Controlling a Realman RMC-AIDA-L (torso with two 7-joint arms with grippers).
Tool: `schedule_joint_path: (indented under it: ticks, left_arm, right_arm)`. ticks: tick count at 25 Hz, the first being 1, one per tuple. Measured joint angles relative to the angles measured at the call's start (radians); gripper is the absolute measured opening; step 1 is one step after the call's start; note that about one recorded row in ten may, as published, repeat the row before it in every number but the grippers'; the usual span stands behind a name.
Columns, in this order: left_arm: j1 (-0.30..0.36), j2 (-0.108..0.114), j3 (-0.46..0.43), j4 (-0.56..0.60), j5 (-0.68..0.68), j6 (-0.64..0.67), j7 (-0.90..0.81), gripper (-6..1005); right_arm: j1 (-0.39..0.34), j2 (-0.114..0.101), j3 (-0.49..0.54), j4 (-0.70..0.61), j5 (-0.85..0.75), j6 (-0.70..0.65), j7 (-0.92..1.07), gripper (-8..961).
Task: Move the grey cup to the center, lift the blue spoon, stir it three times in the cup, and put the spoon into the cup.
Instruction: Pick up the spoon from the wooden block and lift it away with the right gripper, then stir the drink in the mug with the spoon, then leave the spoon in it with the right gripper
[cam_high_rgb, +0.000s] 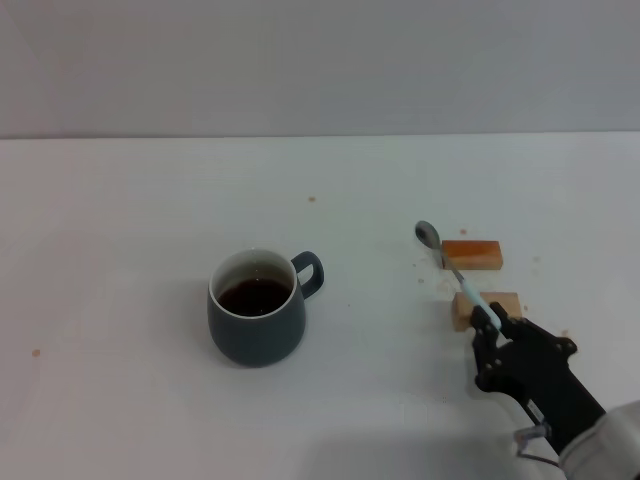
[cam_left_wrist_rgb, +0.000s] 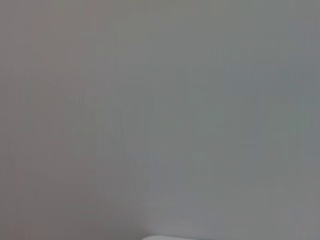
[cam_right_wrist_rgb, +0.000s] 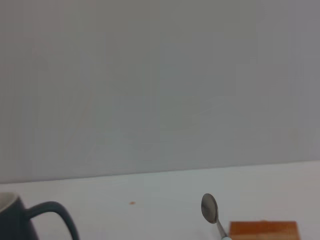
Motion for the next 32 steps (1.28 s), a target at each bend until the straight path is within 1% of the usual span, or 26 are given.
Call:
schedule_joint_path:
  ticks: [1,3,6,7,8,9,12,13,14,15,20,21,22,23,24,25,26,27,28,29,30,31,32]
  left_arm:
    - [-0.002,0.000,0.000,0.001,0.000,-0.003,0.000,-2]
    - [-0.007,-0.001,0.000,0.002,0.000,-0.013,0.000,-2]
    - [-0.011,-0.004,0.000,0.003,0.000,-0.024,0.009,-2]
    - [-0.012,-0.005,0.000,0.003,0.000,-0.025,0.015,-2]
    - [-0.012,-0.006,0.000,0.003,0.000,-0.025,0.019,-2]
    - [-0.012,-0.006,0.000,0.003,0.000,-0.025,0.021,-2]
    - [-0.012,-0.007,-0.001,0.003,0.000,-0.025,0.023,-2]
    - [-0.012,-0.007,-0.002,0.004,0.000,-0.026,0.023,-2]
    - [-0.012,-0.008,-0.003,0.004,0.000,-0.027,0.023,-2]
    - [-0.012,-0.008,-0.003,0.004,0.000,-0.027,0.023,-2]
    - [-0.008,-0.014,-0.010,0.004,0.000,-0.028,0.023,-2]
    - [-0.006,-0.016,-0.011,0.005,0.000,-0.028,0.023,-2]
    - [-0.005,-0.017,-0.011,0.005,0.000,-0.028,0.023,-2]
    - [-0.005,-0.017,-0.011,0.005,0.000,-0.028,0.023,-2]
    - [-0.004,-0.018,-0.012,0.005,0.000,-0.028,0.023,-2]
    - [-0.003,-0.019,-0.012,0.004,0.000,-0.028,0.023,-2]
    - [-0.003,-0.020,-0.013,0.004,0.000,-0.028,0.023,-2]
    - [-0.002,-0.021,-0.015,0.004,0.000,-0.028,0.023,-2]
    - [-0.002,-0.021,-0.015,0.004,0.000,-0.028,0.023,-2]
    - [-0.002,-0.022,-0.016,0.004,0.000,-0.028,0.023,-2]
    - [-0.001,-0.022,-0.018,0.004,0.000,-0.028,0.023,-2]
    - [-0.001,-0.023,-0.022,0.004,0.000,-0.028,0.023,-2]
    - [-0.001,-0.025,-0.028,0.004,0.000,-0.028,0.023,-2]
  right_arm:
    - [-0.001,-0.003,0.002,0.019,0.000,0.015,-0.021,122]
    - [-0.005,-0.018,0.011,0.075,0.000,0.058,-0.049,123]
    - [-0.013,-0.056,0.015,0.170,-0.001,0.105,-0.070,123]
    - [-0.018,-0.065,0.013,0.198,-0.001,0.109,-0.080,123]
    - [-0.035,-0.079,0.016,0.253,-0.001,0.119,-0.112,123]
    - [-0.035,-0.079,0.016,0.253,-0.001,0.119,-0.112,123]
    - [-0.068,-0.091,0.041,0.349,-0.001,0.180,-0.195,123]
    - [-0.093,-0.098,0.071,0.422,-0.001,0.251,-0.261,123]
    - [-0.109,-0.099,0.087,0.457,-0.001,0.280,-0.292,123]
    - [-0.109,-0.099,0.087,0.457,-0.001,0.280,-0.292,123]
    - [-0.210,-0.100,0.182,0.649,-0.001,0.451,-0.447,123]
    - [-0.228,-0.100,0.204,0.690,-0.001,0.496,-0.467,123]
    - [-0.254,-0.101,0.240,0.761,-0.003,0.582,-0.495,123]
    - [-0.254,-0.101,0.240,0.761,-0.003,0.582,-0.495,123]
    - [-0.270,-0.102,0.273,0.826,-0.014,0.676,-0.510,122]
    - [-0.270,-0.102,0.273,0.826,-0.014,0.676,-0.510,122]
    - [-0.273,-0.103,0.291,0.854,-0.022,0.721,-0.511,122]
    - [-0.275,-0.103,0.324,0.902,-0.035,0.810,-0.512,122]
    - [-0.275,-0.103,0.324,0.902,-0.035,0.810,-0.512,122]
    - [-0.276,-0.103,0.351,0.942,-0.046,0.876,-0.512,122]
    - [-0.276,-0.103,0.351,0.942,-0.046,0.876,-0.512,122]
    - [-0.276,-0.103,0.364,0.963,-0.056,0.913,-0.512,122]
    - [-0.276,-0.102,0.392,1.008,-0.079,0.993,-0.513,122]
